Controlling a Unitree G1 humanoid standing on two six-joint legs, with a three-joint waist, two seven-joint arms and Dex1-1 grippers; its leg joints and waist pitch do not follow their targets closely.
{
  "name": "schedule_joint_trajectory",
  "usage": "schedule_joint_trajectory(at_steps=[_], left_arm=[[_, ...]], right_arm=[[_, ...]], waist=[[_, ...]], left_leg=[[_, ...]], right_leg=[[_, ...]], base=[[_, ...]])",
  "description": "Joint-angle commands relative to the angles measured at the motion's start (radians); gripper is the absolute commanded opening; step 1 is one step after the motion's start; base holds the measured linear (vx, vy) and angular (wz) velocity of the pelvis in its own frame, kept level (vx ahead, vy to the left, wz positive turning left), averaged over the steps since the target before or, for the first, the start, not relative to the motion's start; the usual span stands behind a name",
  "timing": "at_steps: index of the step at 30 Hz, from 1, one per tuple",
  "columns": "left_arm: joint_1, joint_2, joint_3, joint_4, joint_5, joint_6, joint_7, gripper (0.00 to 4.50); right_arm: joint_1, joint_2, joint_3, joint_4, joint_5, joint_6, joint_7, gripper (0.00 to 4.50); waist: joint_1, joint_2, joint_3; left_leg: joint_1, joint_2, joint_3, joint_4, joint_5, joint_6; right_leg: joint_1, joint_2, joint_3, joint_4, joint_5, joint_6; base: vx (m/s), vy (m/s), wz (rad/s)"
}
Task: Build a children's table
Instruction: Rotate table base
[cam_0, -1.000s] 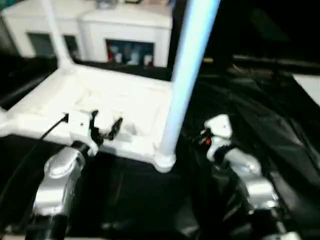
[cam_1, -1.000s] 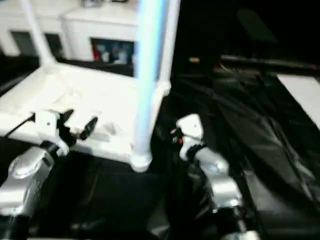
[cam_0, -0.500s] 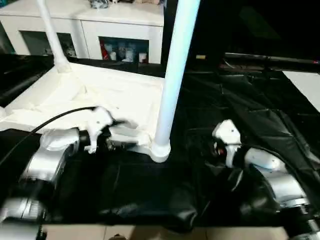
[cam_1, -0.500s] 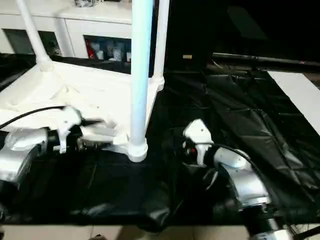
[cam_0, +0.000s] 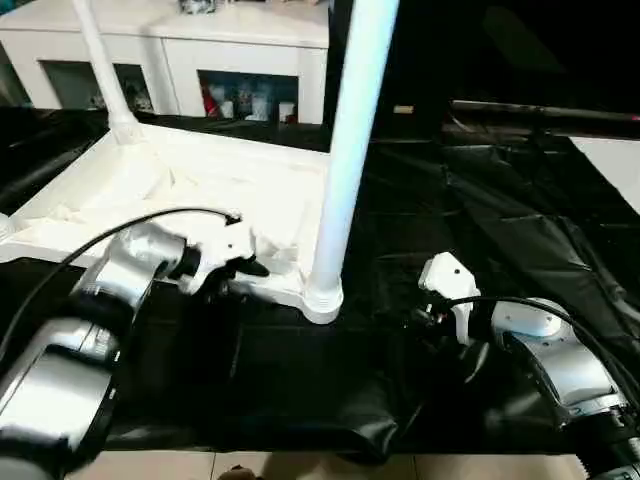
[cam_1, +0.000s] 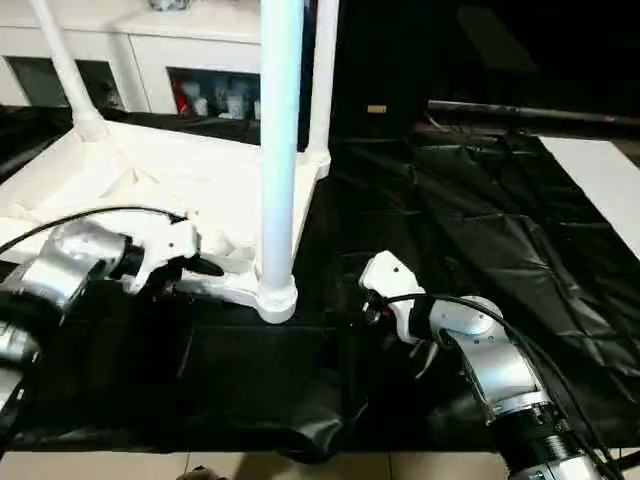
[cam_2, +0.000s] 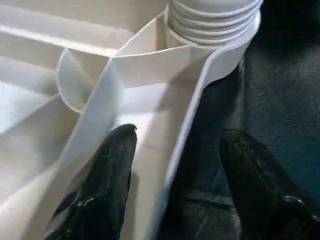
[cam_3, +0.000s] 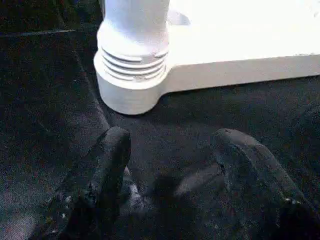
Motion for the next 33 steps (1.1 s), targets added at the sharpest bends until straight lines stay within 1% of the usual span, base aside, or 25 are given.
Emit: schedule_joint_trajectory(at_steps=[1,2,4,5,6,8,9,10,12,13,14,16,17,20,22,23,24,25,26,27,28,29,30,31,33], left_arm=[[-0.041,-0.008,-0.029,0.059,0.035,-0.046,-0.003,2.56],[-0.041,-0.008,-0.029,0.059,0.035,-0.046,-0.003,2.38],[-0.063,-0.014,-0.036,0.100,0.057,-0.074,0.001,2.33],[-0.073,-0.018,-0.036,0.118,0.065,-0.082,0.001,2.33],[-0.080,-0.022,-0.037,0.129,0.069,-0.086,-0.002,2.27],[-0.097,-0.030,-0.045,0.149,0.084,-0.093,0.001,2.00],[-0.099,-0.031,-0.046,0.152,0.085,-0.095,0.001,2.00],[-0.110,-0.037,-0.047,0.166,0.090,-0.101,0.003,1.95],[-0.116,-0.040,-0.047,0.172,0.092,-0.103,0.002,1.79],[-0.122,-0.044,-0.050,0.181,0.097,-0.109,0.002,1.79],[-0.127,-0.046,-0.052,0.188,0.101,-0.113,0.002,1.65],[-0.137,-0.050,-0.053,0.208,0.109,-0.124,0.005,1.56],[-0.140,-0.053,-0.055,0.216,0.113,-0.121,0.007,1.49],[-0.148,-0.058,-0.053,0.241,0.129,-0.122,0.019,1.21],[-0.147,-0.058,-0.055,0.250,0.138,-0.116,0.023,1.08],[-0.146,-0.058,-0.056,0.253,0.140,-0.115,0.023,0.99],[-0.141,-0.059,-0.055,0.257,0.143,-0.103,0.024,0.99],[-0.137,-0.060,-0.051,0.262,0.141,-0.091,0.024,0.77],[-0.136,-0.061,-0.049,0.263,0.140,-0.088,0.024,0.68],[-0.133,-0.065,-0.037,0.265,0.129,-0.074,0.024,0.68],[-0.123,-0.074,-0.013,0.267,0.104,-0.050,0.020,0.54],[-0.109,-0.082,0.005,0.264,0.082,-0.026,0.004,0.54],[-0.102,-0.086,0.014,0.264,0.073,-0.015,-0.007,0.42],[-0.088,-0.092,0.020,0.259,0.064,-0.002,-0.026,0.39],[-0.065,-0.098,0.025,0.250,0.055,0.010,-0.048,0.34]], right_arm=[[-0.015,-0.002,0.019,0.003,-0.011,-0.005,0.008,3.01],[-0.015,-0.002,0.019,0.003,-0.011,-0.005,0.008,3.01],[-0.017,0.003,0.027,0.012,-0.015,-0.010,0.004,3.01],[-0.018,0.005,0.029,0.015,-0.016,-0.012,0.003,3.01],[-0.019,0.008,0.032,0.019,-0.019,-0.014,0.001,3.01],[-0.021,0.019,0.037,0.036,-0.028,-0.027,-0.006,3.01],[-0.021,0.020,0.038,0.037,-0.029,-0.028,-0.007,3.01],[-0.022,0.026,0.039,0.047,-0.035,-0.036,-0.013,3.01],[-0.022,0.030,0.039,0.054,-0.039,-0.041,-0.019,3.01],[-0.020,0.034,0.040,0.059,-0.043,-0.047,-0.023,3.01],[-0.017,0.036,0.042,0.060,-0.046,-0.050,-0.025,3.01],[-0.009,0.040,0.045,0.061,-0.047,-0.056,-0.032,3.01],[0.005,0.040,0.046,0.063,-0.048,-0.066,-0.038,3.01],[0.026,0.035,0.042,0.075,-0.052,-0.094,-0.043,3.01],[0.037,0.033,0.033,0.082,-0.054,-0.113,-0.043,3.01],[0.041,0.032,0.030,0.084,-0.054,-0.119,-0.044,3.01],[0.052,0.027,0.021,0.086,-0.051,-0.136,-0.044,3.01],[0.061,0.022,0.012,0.088,-0.047,-0.151,-0.045,3.01],[0.063,0.021,0.010,0.089,-0.046,-0.155,-0.045,3.01],[0.054,0.013,-0.001,0.098,-0.040,-0.159,-0.042,3.01],[0.033,0.005,-0.018,0.108,-0.035,-0.164,-0.047,3.01],[0.016,0.003,-0.034,0.115,-0.036,-0.172,-0.067,3.01],[0.010,0.004,-0.040,0.119,-0.039,-0.179,-0.080,3.01],[-0.004,0.009,-0.052,0.130,-0.037,-0.176,-0.099,3.01],[-0.025,0.016,-0.067,0.149,-0.038,-0.178,-0.127,3.01]], waist=[[0.003,0.018,-0.065],[0.002,0.019,-0.063],[0.003,0.018,-0.062],[0.003,0.020,-0.061],[0.002,0.019,-0.060],[0.005,0.026,-0.059],[0.004,0.024,-0.058],[0.006,0.029,-0.059],[0.006,0.025,-0.058],[0.007,0.030,-0.058],[0.006,0.032,-0.059],[0.007,0.034,-0.059],[0.006,0.033,-0.059],[0.006,0.035,-0.058],[0.004,0.033,-0.057],[0.003,0.032,-0.055],[0.003,0.025,-0.055],[0.004,0.029,-0.054],[0.003,0.028,-0.054],[0.002,0.024,-0.053],[0.002,0.018,-0.052],[0.001,0.011,-0.051],[0.001,0.014,-0.051],[0.000,0.006,-0.050],[-0.001,0.008,-0.051]], left_leg=[[0.025,0.037,-0.008,-0.079,-0.145,0.014],[0.026,0.035,-0.006,-0.079,-0.153,0.014],[0.028,0.038,-0.007,-0.081,-0.180,0.003],[0.029,0.039,-0.006,-0.082,-0.194,-0.001],[0.029,0.038,-0.006,-0.082,-0.196,-0.002],[0.030,0.039,-0.007,-0.084,-0.214,-0.011],[0.029,0.039,-0.007,-0.085,-0.217,-0.013],[0.029,0.039,-0.008,-0.084,-0.217,-0.016],[0.027,0.038,-0.005,-0.083,-0.202,-0.010],[0.025,0.038,-0.006,-0.082,-0.185,-0.005],[0.025,0.038,-0.006,-0.081,-0.177,-0.002],[0.024,0.038,-0.006,-0.080,-0.168,0.003],[0.024,0.039,-0.006,-0.081,-0.165,0.005],[0.025,0.039,-0.006,-0.081,-0.178,0.008],[0.025,0.040,-0.006,-0.082,-0.193,0.006],[0.025,0.039,-0.005,-0.084,-0.202,0.006],[0.025,0.040,-0.004,-0.084,-0.203,0.008],[0.025,0.040,-0.005,-0.084,-0.203,0.009],[0.025,0.040,-0.004,-0.084,-0.201,0.012],[0.025,0.040,-0.003,-0.084,-0.200,0.014],[0.024,0.040,-0.004,-0.085,-0.194,0.019],[0.023,0.040,-0.002,-0.085,-0.189,0.025],[0.023,0.039,-0.001,-0.084,-0.186,0.027],[0.020,0.039,0.000,-0.085,-0.171,0.032],[0.020,0.039,0.000,-0.084,-0.155,0.038]], right_leg=[[0.038,-0.076,0.026,-0.060,0.159,-0.291],[0.036,-0.073,0.026,-0.063,0.146,-0.289],[0.036,-0.078,0.027,-0.066,0.111,-0.291],[0.036,-0.077,0.028,-0.068,0.095,-0.291],[0.035,-0.077,0.028,-0.069,0.090,-0.290],[0.033,-0.079,0.028,-0.069,0.062,-0.293],[0.033,-0.078,0.028,-0.071,0.056,-0.293],[0.033,-0.081,0.029,-0.070,0.059,-0.297],[0.035,-0.078,0.029,-0.069,0.076,-0.301],[0.038,-0.080,0.029,-0.066,0.095,-0.301],[0.037,-0.079,0.029,-0.067,0.107,-0.300],[0.039,-0.079,0.029,-0.065,0.126,-0.303],[0.039,-0.078,0.028,-0.064,0.137,-0.303],[0.038,-0.079,0.028,-0.066,0.130,-0.304],[0.037,-0.080,0.028,-0.068,0.112,-0.306],[0.037,-0.079,0.029,-0.071,0.092,-0.306],[0.037,-0.079,0.029,-0.073,0.084,-0.303],[0.037,-0.081,0.030,-0.073,0.073,-0.301],[0.036,-0.080,0.031,-0.073,0.070,-0.301],[0.035,-0.080,0.030,-0.074,0.069,-0.302],[0.037,-0.082,0.030,-0.073,0.056,-0.303],[0.036,-0.082,0.031,-0.075,0.038,-0.302],[0.035,-0.083,0.031,-0.075,0.028,-0.304],[0.036,-0.082,0.031,-0.077,0.027,-0.302],[0.037,-0.084,0.031,-0.075,0.030,-0.301]], base=[[0.000,0.000,0.00],[0.000,0.000,0.00],[0.000,0.000,0.00],[0.000,0.000,0.00],[0.000,0.000,0.00],[0.000,0.000,0.00],[0.000,0.000,0.00],[0.000,0.000,0.00],[0.000,0.000,0.00],[0.000,0.000,0.00],[0.000,0.000,0.00],[0.000,0.000,0.00],[0.000,0.000,0.00],[0.000,0.000,0.00],[0.000,0.000,0.00],[0.000,0.000,0.00],[0.000,0.000,0.00],[0.000,0.000,0.00],[0.000,0.000,0.00],[0.000,0.000,0.00],[0.000,0.000,0.00],[0.000,0.000,0.00],[0.000,0.000,0.00],[0.000,0.000,0.00],[0.000,0.000,0.00]])
